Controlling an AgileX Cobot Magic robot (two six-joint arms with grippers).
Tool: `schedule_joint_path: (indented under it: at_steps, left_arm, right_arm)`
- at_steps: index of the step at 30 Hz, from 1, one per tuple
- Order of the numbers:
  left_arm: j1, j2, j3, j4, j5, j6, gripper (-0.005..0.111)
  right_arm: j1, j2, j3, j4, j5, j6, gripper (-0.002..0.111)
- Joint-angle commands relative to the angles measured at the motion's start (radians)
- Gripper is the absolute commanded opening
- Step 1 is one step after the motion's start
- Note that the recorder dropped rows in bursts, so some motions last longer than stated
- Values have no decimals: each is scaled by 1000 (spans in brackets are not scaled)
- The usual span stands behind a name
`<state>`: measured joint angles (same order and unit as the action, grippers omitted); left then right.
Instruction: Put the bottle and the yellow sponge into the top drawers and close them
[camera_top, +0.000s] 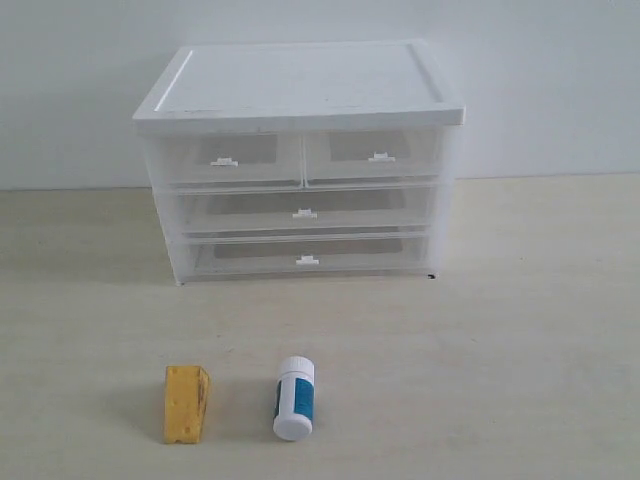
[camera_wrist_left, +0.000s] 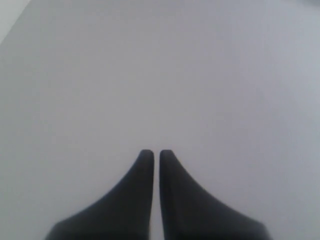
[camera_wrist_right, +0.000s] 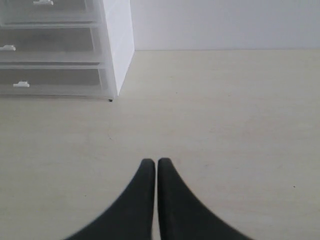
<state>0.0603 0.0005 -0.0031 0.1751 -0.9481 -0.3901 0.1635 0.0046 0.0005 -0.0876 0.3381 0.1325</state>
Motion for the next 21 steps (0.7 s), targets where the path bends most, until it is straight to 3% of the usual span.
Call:
schedule_joint_path:
  at_steps: [1, 4, 9, 15, 21]
  left_arm:
    - [1, -1, -51, 74, -45, -159, 4]
    - [1, 31, -134, 105, -8, -162, 4]
    - [1, 193, -348, 139, 211, -162, 4]
    - [1, 481, -548, 298, 225, -177, 4]
    - [1, 777, -715, 524, 351, -429, 4]
  right_arm:
    - [-4, -5, -1, -22, -12, -21, 0]
    - [-4, -5, -1, -45, -64, -38, 0]
    - [-4, -5, -1, -53, -217, -38, 0]
    - [-4, -5, -1, -53, -381, -38, 0]
    - [-4, -5, -1, -53, -473, -38, 0]
